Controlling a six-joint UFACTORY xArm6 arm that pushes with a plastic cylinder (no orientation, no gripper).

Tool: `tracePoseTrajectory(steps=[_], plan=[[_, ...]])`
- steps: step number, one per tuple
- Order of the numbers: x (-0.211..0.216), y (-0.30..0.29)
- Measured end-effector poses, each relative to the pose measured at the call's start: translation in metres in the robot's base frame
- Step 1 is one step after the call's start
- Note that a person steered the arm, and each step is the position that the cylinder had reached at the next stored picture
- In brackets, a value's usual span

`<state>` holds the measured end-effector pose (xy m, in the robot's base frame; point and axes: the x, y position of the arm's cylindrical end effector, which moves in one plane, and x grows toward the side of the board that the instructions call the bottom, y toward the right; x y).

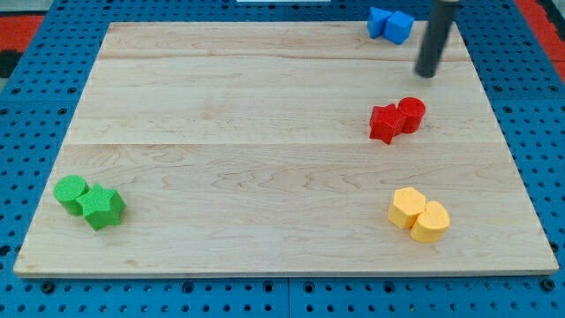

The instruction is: Separate the blue cube and blue triangle

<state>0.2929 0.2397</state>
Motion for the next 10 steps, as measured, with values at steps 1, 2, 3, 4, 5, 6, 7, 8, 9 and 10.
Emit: tracePoseTrajectory(steps=[1,2,3,4,5,6,7,8,9,10], plan=[[-0.071,0.043],[-0.100,0.042],[-0.102,0.039],[-0.102,0.019],[-0.101,-0.023],[-0.100,-0.061],[-0.102,-0.078],[-0.102,-0.080],[-0.102,-0.071],[-0.101,-0.084]])
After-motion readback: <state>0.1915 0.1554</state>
